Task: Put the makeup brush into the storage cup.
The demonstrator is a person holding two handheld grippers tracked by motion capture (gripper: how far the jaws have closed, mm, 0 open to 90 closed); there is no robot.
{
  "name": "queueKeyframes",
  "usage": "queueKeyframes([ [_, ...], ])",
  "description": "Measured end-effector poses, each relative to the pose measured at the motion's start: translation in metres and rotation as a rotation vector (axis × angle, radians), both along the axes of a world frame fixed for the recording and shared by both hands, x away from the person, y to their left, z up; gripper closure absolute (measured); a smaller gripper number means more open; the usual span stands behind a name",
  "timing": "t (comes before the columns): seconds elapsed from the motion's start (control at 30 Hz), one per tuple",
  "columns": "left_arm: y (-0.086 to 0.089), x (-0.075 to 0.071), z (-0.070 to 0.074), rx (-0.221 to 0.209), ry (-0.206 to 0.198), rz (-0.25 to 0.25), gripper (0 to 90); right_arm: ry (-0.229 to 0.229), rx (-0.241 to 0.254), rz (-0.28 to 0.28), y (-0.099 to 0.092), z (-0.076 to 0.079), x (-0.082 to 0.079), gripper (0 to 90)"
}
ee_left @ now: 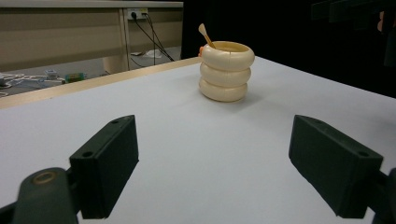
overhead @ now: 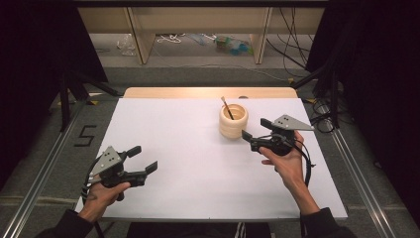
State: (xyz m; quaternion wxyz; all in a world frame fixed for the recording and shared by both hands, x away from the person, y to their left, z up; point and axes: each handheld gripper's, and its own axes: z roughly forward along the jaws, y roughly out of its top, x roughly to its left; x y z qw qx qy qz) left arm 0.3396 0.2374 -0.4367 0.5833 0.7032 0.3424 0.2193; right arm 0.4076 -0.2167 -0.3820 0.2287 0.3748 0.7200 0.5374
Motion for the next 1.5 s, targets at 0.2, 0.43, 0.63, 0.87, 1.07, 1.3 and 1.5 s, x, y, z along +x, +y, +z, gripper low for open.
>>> queueKeyframes([
  [0.2, 0.0, 0.0, 0.0, 0.001, -0.001, 0.0, 15.5, -0.03, -0.011, 0.001, 0.001, -0.003, -0.004, 17.2],
  [0.43, 0.0, 0.0, 0.0, 0.001, -0.001, 0.0, 15.5, -0.018, 0.002, 0.016, 0.004, -0.005, -0.012, 17.1],
  [0.63, 0.0, 0.0, 0.0, 0.0, -0.001, 0.0, 15.5, -0.033, 0.001, 0.03, 0.005, -0.009, -0.016, 17.0],
  [0.87, 0.0, 0.0, 0.0, 0.001, -0.001, 0.0, 15.5, -0.01, 0.005, 0.03, 0.005, -0.011, -0.022, 16.8],
  [1.07, 0.0, 0.0, 0.0, -0.005, -0.005, -0.004, 15.5, -0.023, 0.01, 0.034, 0.004, -0.015, -0.024, 16.5],
  [1.3, 0.0, 0.0, 0.0, -0.007, -0.006, -0.005, 15.5, -0.006, 0.005, 0.033, 0.003, -0.018, -0.031, 16.1],
  [1.5, 0.0, -0.001, 0.0, -0.006, 0.004, 0.004, 15.5, -0.012, 0.018, 0.034, 0.0, -0.021, -0.035, 16.1],
])
